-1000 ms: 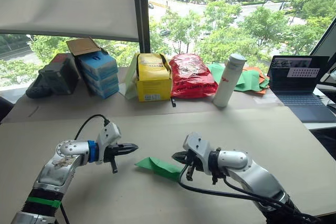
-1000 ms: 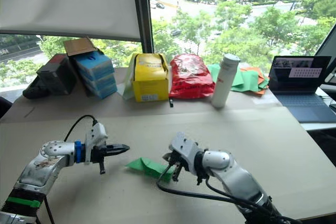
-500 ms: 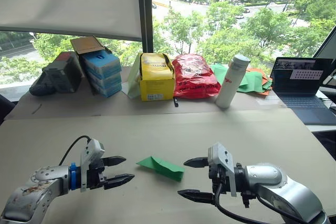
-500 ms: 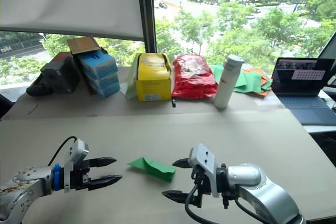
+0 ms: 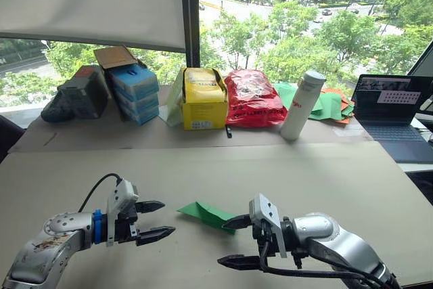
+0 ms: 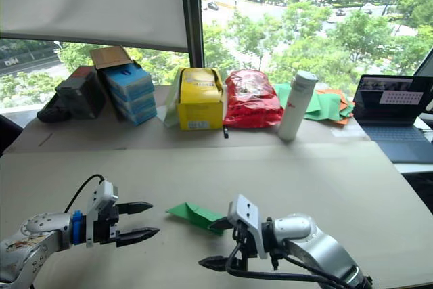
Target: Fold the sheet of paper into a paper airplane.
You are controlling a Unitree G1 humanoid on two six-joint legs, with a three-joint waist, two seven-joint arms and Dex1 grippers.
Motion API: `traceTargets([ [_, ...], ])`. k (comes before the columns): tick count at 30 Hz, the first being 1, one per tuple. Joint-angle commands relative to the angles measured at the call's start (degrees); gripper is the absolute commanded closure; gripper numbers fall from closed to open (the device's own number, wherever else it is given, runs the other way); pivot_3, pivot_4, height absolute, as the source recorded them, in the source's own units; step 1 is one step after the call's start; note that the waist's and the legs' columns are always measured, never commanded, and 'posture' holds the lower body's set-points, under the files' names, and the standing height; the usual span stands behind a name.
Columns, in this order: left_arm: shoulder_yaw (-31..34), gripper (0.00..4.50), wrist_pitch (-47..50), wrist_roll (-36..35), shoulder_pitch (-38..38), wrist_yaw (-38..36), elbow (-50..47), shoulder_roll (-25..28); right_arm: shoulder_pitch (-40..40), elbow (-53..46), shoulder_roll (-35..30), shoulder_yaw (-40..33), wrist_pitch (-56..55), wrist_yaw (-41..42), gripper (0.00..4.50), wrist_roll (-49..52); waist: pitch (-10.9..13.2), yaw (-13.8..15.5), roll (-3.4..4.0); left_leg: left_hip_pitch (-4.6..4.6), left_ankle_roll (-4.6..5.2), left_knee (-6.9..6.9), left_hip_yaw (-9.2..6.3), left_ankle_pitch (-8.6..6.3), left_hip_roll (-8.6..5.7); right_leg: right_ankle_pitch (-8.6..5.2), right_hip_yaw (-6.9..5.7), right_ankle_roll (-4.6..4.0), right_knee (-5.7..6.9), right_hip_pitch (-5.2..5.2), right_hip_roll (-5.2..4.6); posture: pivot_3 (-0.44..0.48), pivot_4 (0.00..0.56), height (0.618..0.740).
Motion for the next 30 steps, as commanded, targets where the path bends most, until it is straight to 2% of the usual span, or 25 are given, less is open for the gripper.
traceTargets([
  [1,0.0,0.04,-1.3,-0.4,-0.8,0.5,-1.1,-0.6,-3.9,4.7,3.7,-0.3,-3.2,-2.8,0.00,-2.1,0.0,0.0,0.00,0.00,-0.10,0.00,0.01,0.06,-0.01,0.00,0.01,0.00,0.01,-0.01,0.00,0.000,0.150,0.740],
  [11,-0.5,0.04,0.0,-1.2,-1.2,2.2,-3.5,-1.2,-9.0,13.3,7.1,-2.6,-3.0,-5.4,0.00,-3.3,0.0,-0.1,0.01,-0.01,-0.18,-0.01,0.01,0.11,-0.02,0.00,-0.02,0.00,0.05,-0.01,0.00,0.000,0.150,0.740],
  [15,-0.8,0.04,0.7,-1.6,-1.4,2.9,-4.5,-1.5,-11.2,14.9,9.2,-5.3,0.8,-6.0,0.00,0.2,0.0,-0.3,0.01,-0.01,-0.22,-0.01,0.02,0.13,-0.02,-0.01,0.02,-0.02,0.18,-0.06,0.00,0.000,0.150,0.740],
  [26,-0.9,0.04,2.2,-2.4,-2.7,4.5,-5.5,-1.6,-11.3,13.3,9.9,-1.4,0.1,-4.3,0.00,-1.7,0.0,-0.5,0.01,0.00,-0.22,-0.01,0.02,0.13,-0.02,-0.04,0.02,-0.07,0.31,-0.09,0.01,0.000,0.150,0.740],
  [30,-0.6,0.04,2.8,-3.0,-2.6,5.0,-6.2,-1.4,-13.5,14.9,11.7,-1.3,-0.4,-5.1,0.00,-2.2,0.0,-0.6,0.01,0.00,-0.22,-0.01,0.01,0.13,-0.02,-0.04,0.01,-0.07,0.31,-0.09,0.02,0.000,0.150,0.740],
])
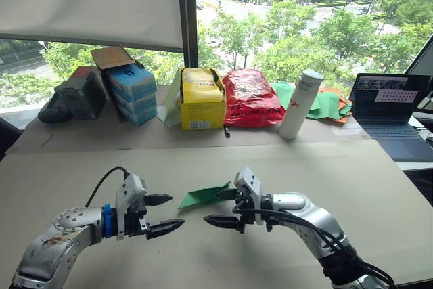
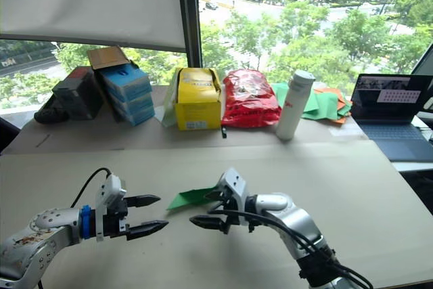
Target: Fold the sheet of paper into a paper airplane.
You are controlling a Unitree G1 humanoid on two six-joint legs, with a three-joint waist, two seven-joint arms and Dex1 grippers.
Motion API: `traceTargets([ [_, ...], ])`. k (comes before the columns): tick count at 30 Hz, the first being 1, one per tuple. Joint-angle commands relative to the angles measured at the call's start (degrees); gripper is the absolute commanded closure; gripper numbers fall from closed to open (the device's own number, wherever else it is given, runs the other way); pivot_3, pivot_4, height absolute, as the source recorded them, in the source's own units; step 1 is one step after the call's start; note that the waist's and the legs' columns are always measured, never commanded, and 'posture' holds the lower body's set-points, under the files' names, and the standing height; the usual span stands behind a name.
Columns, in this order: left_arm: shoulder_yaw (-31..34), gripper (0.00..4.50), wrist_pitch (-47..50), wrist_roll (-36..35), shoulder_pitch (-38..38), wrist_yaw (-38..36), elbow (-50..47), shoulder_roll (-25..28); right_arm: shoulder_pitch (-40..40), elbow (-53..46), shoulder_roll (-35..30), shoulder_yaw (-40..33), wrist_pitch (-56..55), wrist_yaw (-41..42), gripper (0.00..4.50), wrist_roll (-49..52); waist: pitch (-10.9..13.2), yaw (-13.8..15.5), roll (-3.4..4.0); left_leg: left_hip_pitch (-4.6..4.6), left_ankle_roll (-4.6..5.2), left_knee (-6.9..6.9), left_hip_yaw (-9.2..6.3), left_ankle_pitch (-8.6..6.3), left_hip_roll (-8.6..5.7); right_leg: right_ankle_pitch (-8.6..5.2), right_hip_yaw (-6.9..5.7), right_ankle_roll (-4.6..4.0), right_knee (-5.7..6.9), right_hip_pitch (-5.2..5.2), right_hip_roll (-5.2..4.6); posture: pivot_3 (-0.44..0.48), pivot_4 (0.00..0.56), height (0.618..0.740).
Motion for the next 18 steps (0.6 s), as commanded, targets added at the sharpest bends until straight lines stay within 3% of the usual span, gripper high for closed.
traceTargets([
  [1,0.5,0.04,0.2,-1.2,-0.3,0.5,-2.3,0.2,-3.7,0.7,2.5,-0.5,-1.2,-1.0,0.00,-0.5,0.0,-0.1,0.00,0.00,-0.01,0.00,0.00,0.00,0.00,0.00,0.01,0.00,0.00,0.00,0.01,0.000,0.150,0.740],
  [6,0.4,0.04,0.7,-1.7,-0.7,1.1,-2.7,0.2,-8.0,7.6,5.2,0.1,-4.5,-1.2,0.00,-3.2,0.0,-0.6,0.01,0.05,-0.09,-0.02,0.00,0.06,0.01,-0.01,0.03,-0.03,0.07,0.00,0.21,0.000,0.150,0.740],
  [11,0.2,0.04,1.3,-2.0,-1.0,1.4,-3.2,0.3,-17.2,17.2,10.8,-0.5,-7.6,-2.3,0.00,-5.5,0.0,-1.0,0.02,0.00,-0.15,-0.02,0.02,0.09,0.01,-0.02,0.09,-0.04,0.13,-0.10,0.42,0.000,0.150,0.740],
  [18,0.3,0.04,2.4,-2.6,-1.2,2.2,-4.1,0.3,-20.9,25.9,12.7,-0.2,-11.1,-1.7,0.00,-9.2,0.0,-0.7,0.03,0.00,-0.31,-0.29,0.00,0.18,0.00,-0.05,0.08,-0.10,0.23,-0.15,0.43,0.000,0.150,0.740],
])
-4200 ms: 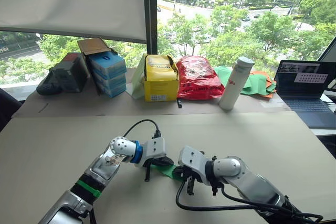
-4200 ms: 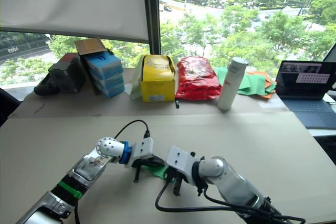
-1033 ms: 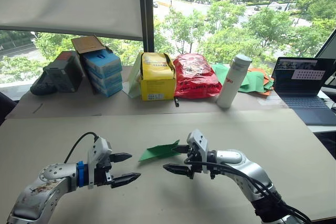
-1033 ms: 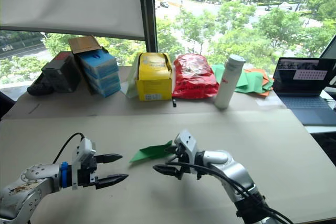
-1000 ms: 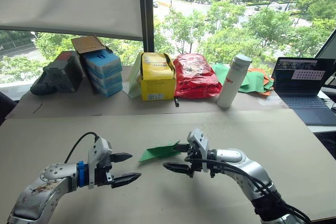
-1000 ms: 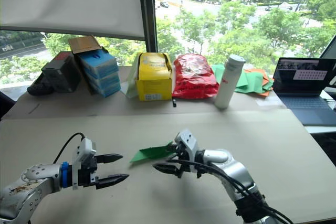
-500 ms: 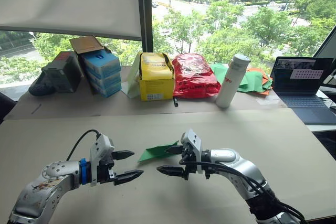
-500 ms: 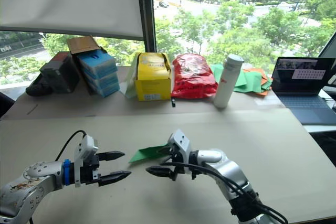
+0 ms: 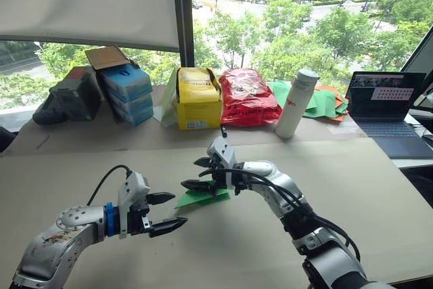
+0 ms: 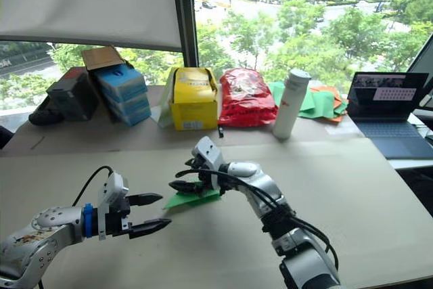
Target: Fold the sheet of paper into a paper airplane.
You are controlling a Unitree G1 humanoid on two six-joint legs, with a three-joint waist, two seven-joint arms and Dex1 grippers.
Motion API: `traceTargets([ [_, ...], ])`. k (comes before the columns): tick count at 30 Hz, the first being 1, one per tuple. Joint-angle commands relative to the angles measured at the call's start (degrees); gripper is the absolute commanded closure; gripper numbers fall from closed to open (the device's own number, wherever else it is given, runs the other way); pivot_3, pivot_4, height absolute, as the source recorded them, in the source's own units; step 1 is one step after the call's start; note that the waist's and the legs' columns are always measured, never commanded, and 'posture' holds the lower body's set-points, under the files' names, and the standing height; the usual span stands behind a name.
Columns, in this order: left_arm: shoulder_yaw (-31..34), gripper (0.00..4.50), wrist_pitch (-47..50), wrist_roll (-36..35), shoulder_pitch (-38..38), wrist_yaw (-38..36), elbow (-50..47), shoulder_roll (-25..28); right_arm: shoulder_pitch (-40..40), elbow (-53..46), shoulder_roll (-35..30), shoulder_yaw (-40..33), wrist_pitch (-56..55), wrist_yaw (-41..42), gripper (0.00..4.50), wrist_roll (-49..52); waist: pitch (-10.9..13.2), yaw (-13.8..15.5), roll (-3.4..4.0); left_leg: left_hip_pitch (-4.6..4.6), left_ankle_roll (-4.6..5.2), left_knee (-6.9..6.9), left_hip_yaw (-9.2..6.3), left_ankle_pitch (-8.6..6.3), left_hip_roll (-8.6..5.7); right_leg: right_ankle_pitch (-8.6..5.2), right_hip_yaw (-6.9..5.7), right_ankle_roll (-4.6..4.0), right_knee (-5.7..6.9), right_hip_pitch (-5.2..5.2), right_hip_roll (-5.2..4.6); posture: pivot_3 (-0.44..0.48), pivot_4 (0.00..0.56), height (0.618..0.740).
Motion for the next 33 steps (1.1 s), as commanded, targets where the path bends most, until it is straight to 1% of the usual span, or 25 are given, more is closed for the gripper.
traceTargets([
  [1,0.6,0.04,0.2,-1.3,-0.4,0.5,-2.2,0.2,-1.0,0.1,0.3,-1.4,-1.6,1.6,0.00,0.2,0.0,-0.1,0.01,-0.05,0.00,0.00,0.00,0.00,0.00,0.00,0.01,0.01,0.02,-0.02,-0.01,0.000,0.150,0.740],
  [5,0.6,0.04,0.5,-1.7,-0.1,0.9,-2.5,0.4,-1.3,-1.6,-1.1,-3.1,-2.2,2.3,0.00,0.4,0.0,-0.3,0.01,-0.04,-0.01,0.00,0.01,0.01,0.02,0.01,0.03,0.01,0.03,-0.02,-0.03,0.000,0.150,0.740],
  [11,0.3,0.04,0.7,-2.0,0.0,1.3,-2.7,0.5,3.8,-18.0,-8.2,-5.0,-0.9,8.1,0.00,4.2,0.0,-0.1,0.07,-0.05,-0.02,0.00,-0.01,0.01,0.02,0.01,0.04,0.01,-0.02,-0.05,-0.06,0.000,0.150,0.740],
  [13,0.1,0.04,0.7,-2.0,-0.2,1.4,-2.6,0.6,7.4,-24.3,-13.0,-4.3,-2.3,11.4,0.00,4.0,0.0,0.0,0.07,-0.03,-0.02,-0.01,-0.01,0.01,0.03,0.01,0.05,0.01,-0.06,-0.03,-0.12,0.000,0.150,0.740],
  [15,0.0,0.04,0.8,-2.0,-0.2,1.3,-2.6,0.7,10.0,-28.0,-16.1,-3.9,-2.5,13.4,0.00,3.9,0.0,0.2,0.07,-0.04,0.03,0.00,-0.01,-0.02,0.03,0.00,0.02,0.01,-0.12,-0.02,-0.14,0.000,0.150,0.740],
  [18,0.1,0.04,0.6,-1.9,-0.2,1.1,-2.4,1.0,14.5,-33.9,-20.4,-3.9,1.4,16.8,0.00,7.2,0.1,0.1,0.06,-0.02,0.10,0.01,0.01,-0.06,0.02,0.00,0.06,0.01,-0.17,0.00,-0.19,0.000,0.150,0.740],
  [20,0.1,0.04,0.6,-1.9,-0.2,1.0,-2.4,1.2,16.6,-35.6,-21.4,-3.2,2.8,16.7,0.00,7.6,0.1,-0.1,0.05,0.03,0.23,0.01,0.01,-0.13,0.04,0.00,0.08,-0.01,-0.16,0.02,-0.18,0.000,0.150,0.740],
  [23,0.0,0.04,0.6,-1.9,-0.5,0.9,-2.2,1.4,17.9,-33.6,-20.2,-1.3,1.6,14.7,0.00,5.3,0.1,-0.2,0.05,0.15,0.25,-0.01,0.01,-0.14,0.08,-0.04,0.10,-0.08,-0.10,0.06,-0.15,0.000,0.150,0.740],
  [27,-0.2,0.04,0.7,-1.9,-0.9,0.7,-2.0,1.3,15.9,-27.3,-16.3,0.2,0.3,11.9,0.00,3.3,0.1,0.0,0.04,0.21,0.25,0.00,-0.01,-0.14,0.07,-0.04,0.09,-0.10,-0.05,0.11,-0.14,0.000,0.150,0.740],
  [30,-0.4,0.04,0.7,-1.7,-0.9,0.6,-1.9,1.6,11.2,-20.0,-11.9,0.8,1.2,10.1,0.00,2.0,0.1,-0.1,0.04,0.20,0.07,0.02,0.01,-0.04,0.04,-0.04,0.09,-0.10,-0.05,0.11,-0.13,0.000,0.150,0.740],
  [33,-0.3,0.04,0.7,-2.0,-1.0,0.7,-1.9,1.5,7.2,-12.6,-9.0,2.5,-0.8,9.7,0.00,-0.6,0.1,-0.1,0.04,0.19,-0.05,0.01,0.01,0.04,0.05,-0.04,0.08,-0.10,-0.04,0.08,0.00,0.000,0.150,0.740],
])
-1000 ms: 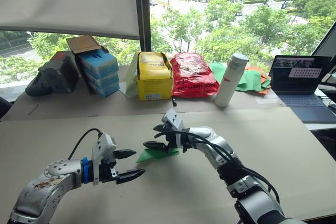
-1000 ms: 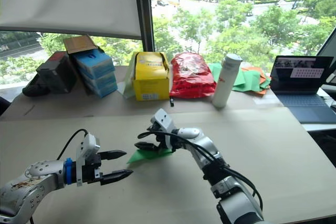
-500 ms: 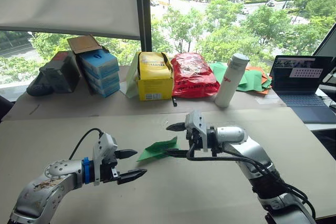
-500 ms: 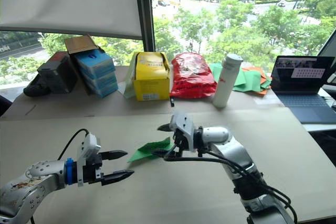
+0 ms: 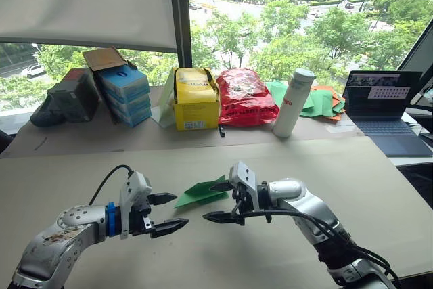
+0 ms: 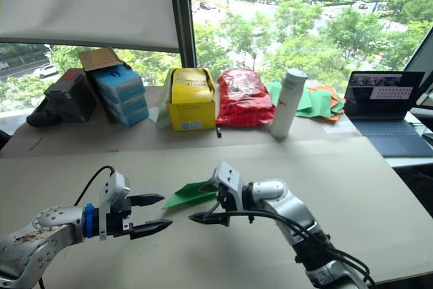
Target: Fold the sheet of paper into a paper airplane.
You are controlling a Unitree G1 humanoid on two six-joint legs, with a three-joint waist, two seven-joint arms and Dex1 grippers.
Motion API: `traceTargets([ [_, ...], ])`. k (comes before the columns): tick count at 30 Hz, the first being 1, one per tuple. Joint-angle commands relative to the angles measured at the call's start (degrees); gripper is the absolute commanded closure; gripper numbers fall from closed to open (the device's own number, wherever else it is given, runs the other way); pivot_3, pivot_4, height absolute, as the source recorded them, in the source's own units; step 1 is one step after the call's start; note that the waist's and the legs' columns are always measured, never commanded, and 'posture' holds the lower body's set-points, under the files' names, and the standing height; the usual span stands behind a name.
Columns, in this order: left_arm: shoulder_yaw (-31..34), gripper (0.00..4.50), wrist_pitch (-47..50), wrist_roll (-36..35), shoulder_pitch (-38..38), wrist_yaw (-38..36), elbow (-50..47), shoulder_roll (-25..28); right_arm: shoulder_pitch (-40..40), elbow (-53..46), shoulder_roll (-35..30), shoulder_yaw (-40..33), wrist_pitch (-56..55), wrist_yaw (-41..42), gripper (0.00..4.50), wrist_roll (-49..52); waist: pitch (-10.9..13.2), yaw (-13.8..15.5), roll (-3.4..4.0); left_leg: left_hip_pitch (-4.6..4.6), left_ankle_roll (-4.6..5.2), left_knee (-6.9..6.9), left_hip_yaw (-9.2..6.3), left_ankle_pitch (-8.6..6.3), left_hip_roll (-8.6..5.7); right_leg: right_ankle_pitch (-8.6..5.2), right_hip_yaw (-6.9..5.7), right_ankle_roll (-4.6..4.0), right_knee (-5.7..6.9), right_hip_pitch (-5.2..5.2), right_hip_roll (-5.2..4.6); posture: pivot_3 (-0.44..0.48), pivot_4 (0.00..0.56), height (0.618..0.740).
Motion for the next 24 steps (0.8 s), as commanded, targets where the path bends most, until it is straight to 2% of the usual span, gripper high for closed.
traceTargets([
  [1,0.5,0.04,0.2,-0.7,-0.7,-0.1,-1.0,0.5,-3.7,6.0,2.6,0.7,-2.9,-0.4,0.00,-2.0,0.0,0.0,0.00,-0.02,-0.01,-0.01,0.00,0.01,0.00,0.00,0.00,0.00,-0.01,-0.01,0.01,0.000,0.150,0.740],
  [6,0.6,0.04,0.3,-1.0,-0.2,0.3,-1.6,0.3,-11.5,17.7,7.9,1.2,-2.7,-1.5,0.00,-4.8,0.0,-0.1,0.00,-0.08,-0.01,0.00,0.00,0.01,-0.02,0.00,-0.02,0.00,-0.02,-0.04,0.02,0.000,0.150,0.740],
  [11,0.8,0.04,0.2,-1.1,0.9,0.8,-2.5,0.2,-17.0,25.3,9.7,1.6,0.3,-1.0,0.00,-6.7,0.0,-0.1,0.02,-0.08,-0.04,-0.03,-0.01,0.02,-0.01,0.00,-0.02,0.00,0.04,-0.07,-0.04,0.000,0.150,0.740],
  [18,1.0,0.04,0.1,-1.5,1.6,1.5,-2.8,0.1,-19.1,24.6,9.0,0.5,1.8,1.8,0.00,-6.5,0.0,-0.3,0.03,-0.12,-0.05,-0.05,-0.01,0.02,0.00,0.00,-0.01,0.00,0.05,-0.14,-0.16,0.000,0.150,0.740],
  [24,0.9,0.04,-0.2,-1.4,1.6,1.4,-2.3,0.2,-20.1,18.9,4.8,1.1,-3.9,5.7,0.00,-7.9,0.0,-0.2,0.05,-0.22,-0.05,-0.05,-0.01,0.02,-0.02,0.01,-0.01,-0.01,0.05,-0.25,-0.24,0.000,0.150,0.740],
])
